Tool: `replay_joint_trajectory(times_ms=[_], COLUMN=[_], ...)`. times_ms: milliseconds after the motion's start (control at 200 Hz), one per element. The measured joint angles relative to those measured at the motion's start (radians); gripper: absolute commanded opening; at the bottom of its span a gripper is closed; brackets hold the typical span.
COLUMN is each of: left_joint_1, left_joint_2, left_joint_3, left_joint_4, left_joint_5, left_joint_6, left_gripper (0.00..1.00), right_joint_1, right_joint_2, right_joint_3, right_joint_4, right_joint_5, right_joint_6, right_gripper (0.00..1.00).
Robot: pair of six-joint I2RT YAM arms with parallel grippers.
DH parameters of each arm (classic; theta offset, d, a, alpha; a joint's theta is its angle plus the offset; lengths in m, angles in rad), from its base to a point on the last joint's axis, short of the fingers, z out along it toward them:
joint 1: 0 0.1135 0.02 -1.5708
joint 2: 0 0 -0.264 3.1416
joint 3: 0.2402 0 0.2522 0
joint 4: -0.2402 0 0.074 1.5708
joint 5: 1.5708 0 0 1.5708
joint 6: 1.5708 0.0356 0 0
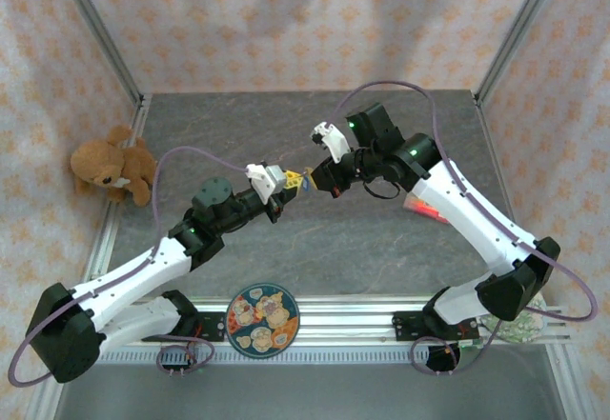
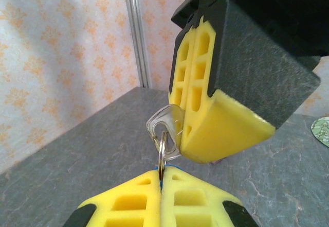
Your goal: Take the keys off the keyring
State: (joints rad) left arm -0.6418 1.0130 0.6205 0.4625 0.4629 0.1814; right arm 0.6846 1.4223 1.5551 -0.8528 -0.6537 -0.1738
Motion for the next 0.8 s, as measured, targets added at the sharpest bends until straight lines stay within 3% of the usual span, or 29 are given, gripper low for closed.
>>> replay_joint_trajectory(times_ms=[330,375,546,801], left_joint_1=[0.0,0.0,0.0,0.0], left_joint_2=[-0.09,-0.096,-0.106,-0.1], left_joint_3=[-0.039,-0.043,-0.066,-0.065], left_joint_4=[0.028,0.027,0.024,0.021], left_joint_5=[-0.001,-0.002,-0.012,-0.004], left_joint_6=[-0.016,-0.023,-0.044,-0.058], left_gripper=[0.0,0.1,0.32,0.37], right_joint_1=[-0.031,-0.032,-0.032,-0.031], right_joint_2=[-0.008,-0.008,-0.01,-0.012], right_joint_3=[-0.045,-0.044,-0.044,-0.044], right_joint_4=[0.046,0.048,0.049,0.049], right_joint_5=[-0.024,-0.024,-0.024,-0.024], right_joint_6=[0.05,0.05,0.048,0.042], right_gripper=[0.0,0.0,0.0,0.0])
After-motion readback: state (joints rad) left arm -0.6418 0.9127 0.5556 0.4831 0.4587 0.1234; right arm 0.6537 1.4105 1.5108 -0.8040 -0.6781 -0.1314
